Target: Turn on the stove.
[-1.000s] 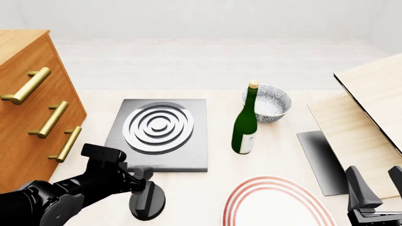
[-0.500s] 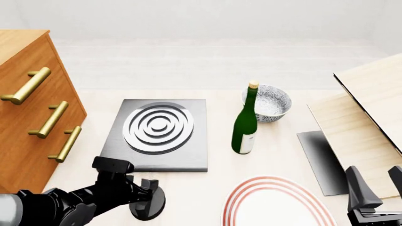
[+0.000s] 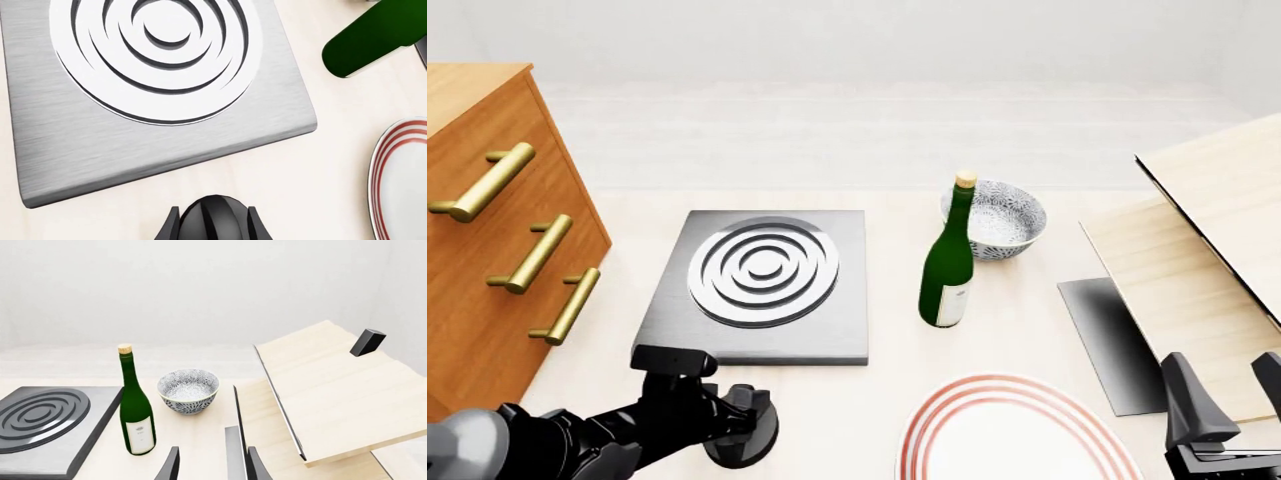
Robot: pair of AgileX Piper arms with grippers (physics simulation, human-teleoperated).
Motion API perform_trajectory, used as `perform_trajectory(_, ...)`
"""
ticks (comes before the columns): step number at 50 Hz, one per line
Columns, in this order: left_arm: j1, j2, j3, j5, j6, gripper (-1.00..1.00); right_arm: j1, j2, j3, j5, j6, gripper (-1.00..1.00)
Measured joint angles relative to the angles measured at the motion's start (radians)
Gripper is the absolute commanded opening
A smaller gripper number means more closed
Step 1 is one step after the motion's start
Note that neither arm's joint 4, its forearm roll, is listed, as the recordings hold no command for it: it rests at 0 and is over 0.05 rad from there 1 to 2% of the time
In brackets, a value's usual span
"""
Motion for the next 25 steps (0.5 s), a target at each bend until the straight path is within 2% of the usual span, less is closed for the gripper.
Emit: perform_trajectory(25,0.053,-0.078,-0.019,0.085,-0.020,1.00,0.000,0.000,0.000,0.000,0.000,1.00)
